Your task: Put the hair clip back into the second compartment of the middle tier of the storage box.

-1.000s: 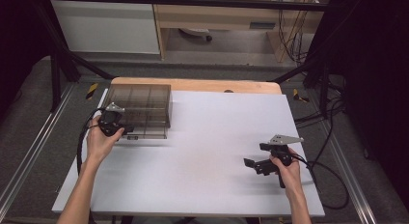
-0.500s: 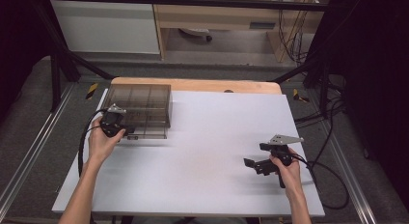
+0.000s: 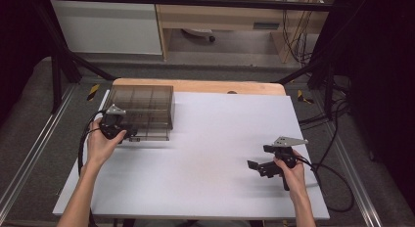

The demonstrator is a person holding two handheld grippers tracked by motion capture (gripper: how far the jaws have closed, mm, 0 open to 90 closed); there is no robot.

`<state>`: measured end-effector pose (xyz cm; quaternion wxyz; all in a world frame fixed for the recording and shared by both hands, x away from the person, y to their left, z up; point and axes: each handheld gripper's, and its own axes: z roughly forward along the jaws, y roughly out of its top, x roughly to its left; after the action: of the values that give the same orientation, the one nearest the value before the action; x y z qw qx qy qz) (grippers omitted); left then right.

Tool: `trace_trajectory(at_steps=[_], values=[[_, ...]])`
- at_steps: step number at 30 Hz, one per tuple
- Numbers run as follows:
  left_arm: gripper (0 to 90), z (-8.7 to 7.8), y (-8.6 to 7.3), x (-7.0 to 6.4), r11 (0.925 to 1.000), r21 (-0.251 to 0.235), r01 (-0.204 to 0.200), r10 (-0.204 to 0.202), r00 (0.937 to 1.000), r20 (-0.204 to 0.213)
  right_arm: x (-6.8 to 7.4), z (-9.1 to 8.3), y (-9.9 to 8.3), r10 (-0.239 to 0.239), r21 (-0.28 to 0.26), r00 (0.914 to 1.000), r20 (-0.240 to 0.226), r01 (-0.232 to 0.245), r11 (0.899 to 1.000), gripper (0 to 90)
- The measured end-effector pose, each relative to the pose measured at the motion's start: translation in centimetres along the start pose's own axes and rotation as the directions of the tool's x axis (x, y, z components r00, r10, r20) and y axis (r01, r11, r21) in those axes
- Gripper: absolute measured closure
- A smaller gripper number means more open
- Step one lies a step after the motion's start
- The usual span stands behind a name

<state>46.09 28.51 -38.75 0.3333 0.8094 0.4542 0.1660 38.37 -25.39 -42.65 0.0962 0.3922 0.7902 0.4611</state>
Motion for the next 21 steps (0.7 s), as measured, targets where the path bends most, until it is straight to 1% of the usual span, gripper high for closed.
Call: trace_trajectory(at_steps=[7, 9, 13, 17, 21], values=[[52.4, -0.6, -0.1, -0.2, 1.0, -0.009, -0.003, 0.003, 1.0, 0.002, 0.0, 0.0, 0.0, -0.001, -0.002, 1.0, 0.0, 0.001, 1.0, 0.5], [50.1, -0.7, -0.1, -0.3, 0.9999, -0.009, -0.01, 0.01, 0.9999, 0.001, 0.0, 0.0, 0.0, 0.001, -0.001, 1.0, -0.001, -0.001, 1.0, 0.5], [41.1, -1.1, -0.1, -0.5, 0.9998, -0.015, -0.015, 0.015, 0.9999, -0.003, 0.0, 0.0, 0.0, 0.002, -0.002, 1.0, -0.001, -0.002, 1.0, 0.5], [31.4, -1.4, -0.2, -0.7, 0.9997, -0.022, -0.01, 0.01, 0.9999, -0.009, 0.0, 0.0, 0.0, 0.003, -0.003, 1.0, 0.0, -0.003, 1.0, 0.5], [26.5, -1.7, -0.2, -1.0, 0.9996, -0.025, -0.016, 0.016, 0.9998, -0.009, 0.0, -0.1, 0.0, 0.003, -0.002, 1.0, 0.0, -0.003, 1.0, 0.5]])
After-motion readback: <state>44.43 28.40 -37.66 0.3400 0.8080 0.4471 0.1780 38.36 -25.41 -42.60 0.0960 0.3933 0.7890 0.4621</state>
